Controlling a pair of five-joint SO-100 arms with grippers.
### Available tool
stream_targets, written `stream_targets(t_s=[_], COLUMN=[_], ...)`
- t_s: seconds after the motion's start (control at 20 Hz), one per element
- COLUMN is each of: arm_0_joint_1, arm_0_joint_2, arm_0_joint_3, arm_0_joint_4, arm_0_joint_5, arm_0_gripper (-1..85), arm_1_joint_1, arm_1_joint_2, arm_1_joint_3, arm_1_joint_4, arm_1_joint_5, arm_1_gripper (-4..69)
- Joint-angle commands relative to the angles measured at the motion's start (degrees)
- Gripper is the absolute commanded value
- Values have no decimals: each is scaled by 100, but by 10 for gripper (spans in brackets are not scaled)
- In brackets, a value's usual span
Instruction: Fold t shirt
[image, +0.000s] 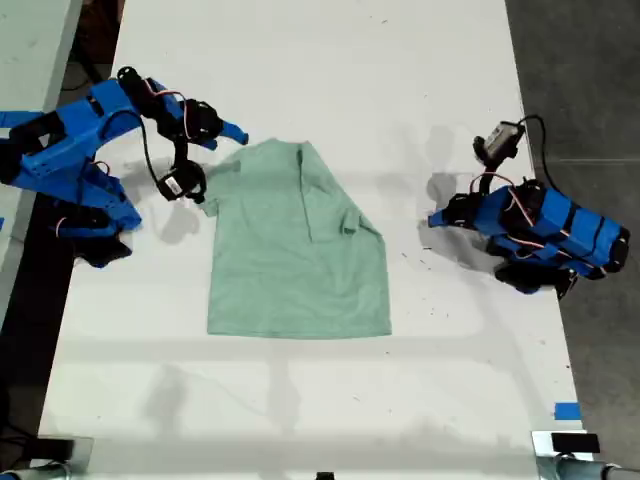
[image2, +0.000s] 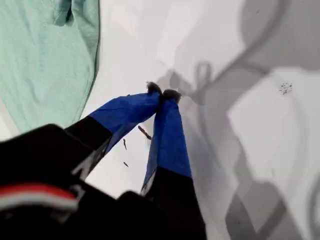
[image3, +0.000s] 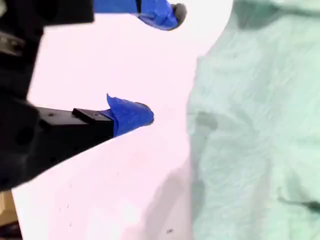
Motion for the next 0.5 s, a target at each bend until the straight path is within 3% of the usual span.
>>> stream_targets(t_s=[0.0,0.15,0.3,0.45], arm_0_joint_1=[-677,-624,70,580], arm_0_joint_2=[-220,-264,290,817], arm_0_joint_3=[448,1081,1477,1767], arm_0_joint_4=[-448,-615,-483,-483], arm_0_joint_5=[79,-1178,-2364,-2259], arm_0_gripper=[264,253,221,178], arm_1_joint_1=[-26,-35,-35,-44], arm_1_joint_2=[70,70,70,70], arm_1_joint_3=[290,290,290,290], arm_1_joint_4=[-176,-176,-176,-176], arm_1_joint_5=[0,0,-9,-9], arm_1_gripper=[10,10,10,10])
